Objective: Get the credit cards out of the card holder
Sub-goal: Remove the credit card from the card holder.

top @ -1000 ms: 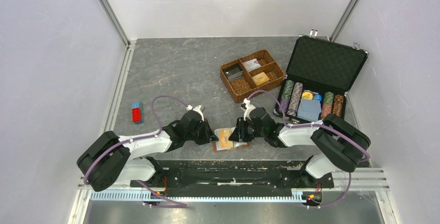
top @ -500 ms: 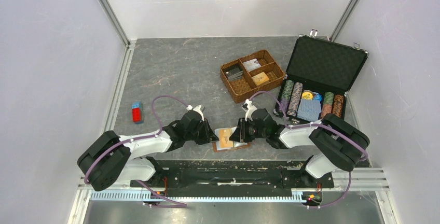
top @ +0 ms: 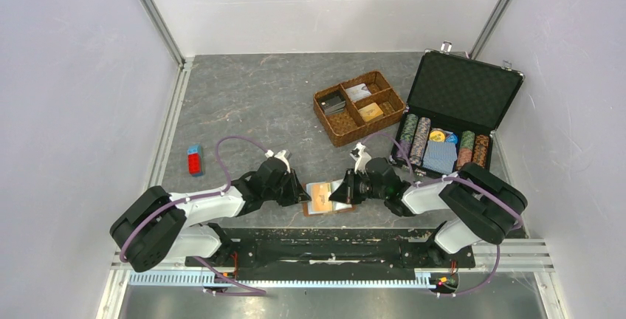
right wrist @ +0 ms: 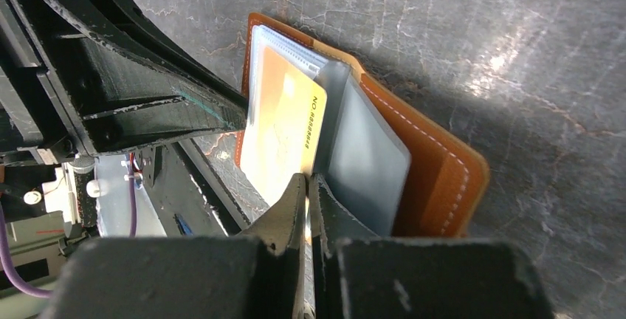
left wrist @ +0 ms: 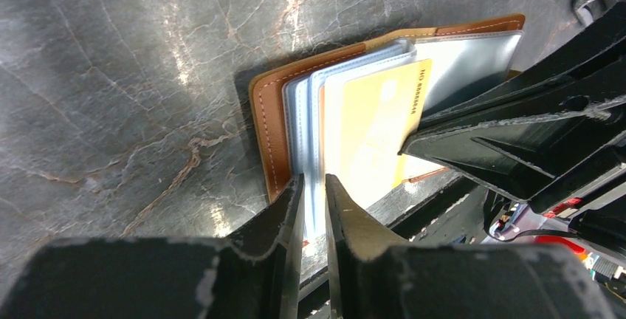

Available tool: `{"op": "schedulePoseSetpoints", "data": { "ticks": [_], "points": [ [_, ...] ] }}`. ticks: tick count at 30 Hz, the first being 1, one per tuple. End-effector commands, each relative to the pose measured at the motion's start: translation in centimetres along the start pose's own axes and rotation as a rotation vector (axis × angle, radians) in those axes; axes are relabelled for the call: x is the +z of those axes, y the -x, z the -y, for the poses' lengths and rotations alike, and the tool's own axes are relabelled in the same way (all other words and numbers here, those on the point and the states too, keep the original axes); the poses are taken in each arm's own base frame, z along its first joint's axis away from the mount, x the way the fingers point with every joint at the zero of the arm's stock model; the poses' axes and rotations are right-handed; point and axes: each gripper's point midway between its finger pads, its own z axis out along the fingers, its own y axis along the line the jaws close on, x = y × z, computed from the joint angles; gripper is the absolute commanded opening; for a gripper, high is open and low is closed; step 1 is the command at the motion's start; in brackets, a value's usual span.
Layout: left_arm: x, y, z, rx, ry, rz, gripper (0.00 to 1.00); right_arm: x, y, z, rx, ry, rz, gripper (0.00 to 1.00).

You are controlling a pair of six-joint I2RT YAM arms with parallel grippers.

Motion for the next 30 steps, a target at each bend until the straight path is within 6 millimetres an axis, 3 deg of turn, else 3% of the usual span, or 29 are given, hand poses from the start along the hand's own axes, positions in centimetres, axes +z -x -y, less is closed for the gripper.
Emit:
{"op": "schedulePoseSetpoints", "data": {
  "ticks": [1, 19, 30],
  "points": [
    [0.0, -0.5, -2.5, 0.024, 0.093, -0.002, 0.24, -0.8, 0.0, 0.4, -0.001, 0.005, 0.014, 0.00],
    [-0.3, -0.1, -2.0, 0.040, 0.088, 0.000, 0.27, -3.9, 1.8, 1.2, -0.094, -0.073, 0.051, 0.00],
    [-2.0, 1.2, 1.2, 0.046, 0.010, 0.024, 0.35, -5.3, 3.3, 0.0, -0.163, -0.013, 0.070, 0.00]
  ]
}}
